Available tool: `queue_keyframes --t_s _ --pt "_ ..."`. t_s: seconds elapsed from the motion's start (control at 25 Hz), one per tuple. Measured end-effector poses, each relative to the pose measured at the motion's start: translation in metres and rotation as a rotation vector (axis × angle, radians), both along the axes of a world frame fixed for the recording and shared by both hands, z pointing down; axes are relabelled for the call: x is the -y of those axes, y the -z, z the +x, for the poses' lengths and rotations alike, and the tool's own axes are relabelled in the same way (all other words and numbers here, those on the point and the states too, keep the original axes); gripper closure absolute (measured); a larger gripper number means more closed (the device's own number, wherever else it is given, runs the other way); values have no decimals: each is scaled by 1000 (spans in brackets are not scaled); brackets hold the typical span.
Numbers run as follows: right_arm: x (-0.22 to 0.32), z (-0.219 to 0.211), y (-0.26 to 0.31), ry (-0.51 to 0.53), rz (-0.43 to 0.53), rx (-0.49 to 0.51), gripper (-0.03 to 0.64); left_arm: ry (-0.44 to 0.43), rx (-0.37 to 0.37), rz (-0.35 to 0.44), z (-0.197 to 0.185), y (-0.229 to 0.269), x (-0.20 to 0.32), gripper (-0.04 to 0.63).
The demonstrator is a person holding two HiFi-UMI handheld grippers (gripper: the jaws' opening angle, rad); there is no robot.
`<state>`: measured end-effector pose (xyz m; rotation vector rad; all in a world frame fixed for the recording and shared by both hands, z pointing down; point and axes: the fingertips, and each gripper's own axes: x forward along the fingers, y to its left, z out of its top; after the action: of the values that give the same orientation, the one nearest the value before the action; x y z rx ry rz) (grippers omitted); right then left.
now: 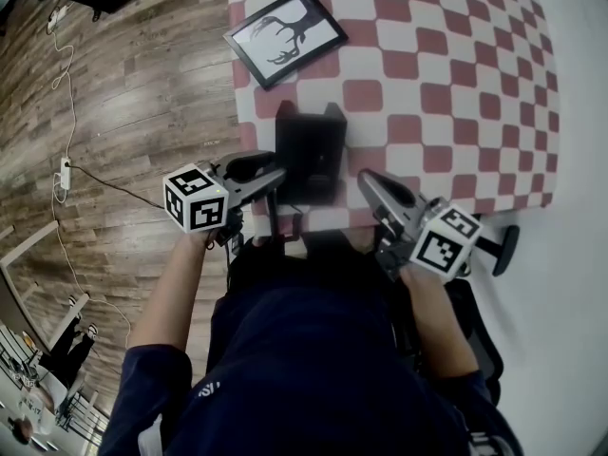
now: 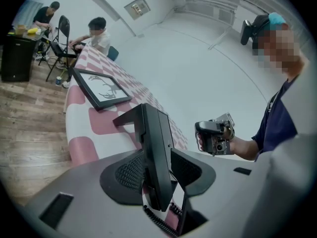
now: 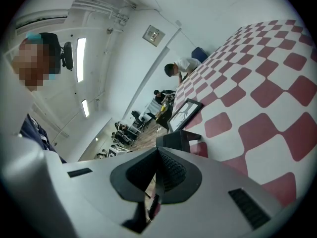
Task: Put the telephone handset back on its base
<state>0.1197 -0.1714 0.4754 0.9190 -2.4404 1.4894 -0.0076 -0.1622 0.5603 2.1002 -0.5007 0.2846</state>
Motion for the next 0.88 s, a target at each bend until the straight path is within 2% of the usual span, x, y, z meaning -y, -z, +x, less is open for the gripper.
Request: queue_keyframes --t_s 0.2,0.48,0.64,0.88 --pt "2 -6 12 -7 38 14 600 57 20 47 -22 19 -1 399" --pt "-3 -17 35 -14 102 21 600 80 21 167 -36 73 -5 403" --pt "-10 -25 54 -22 150 22 600 106 4 235 -43 108 -9 435" --pt "-35 -36 77 -31 207 6 600 154 -43 287 -54 143 -28 491"
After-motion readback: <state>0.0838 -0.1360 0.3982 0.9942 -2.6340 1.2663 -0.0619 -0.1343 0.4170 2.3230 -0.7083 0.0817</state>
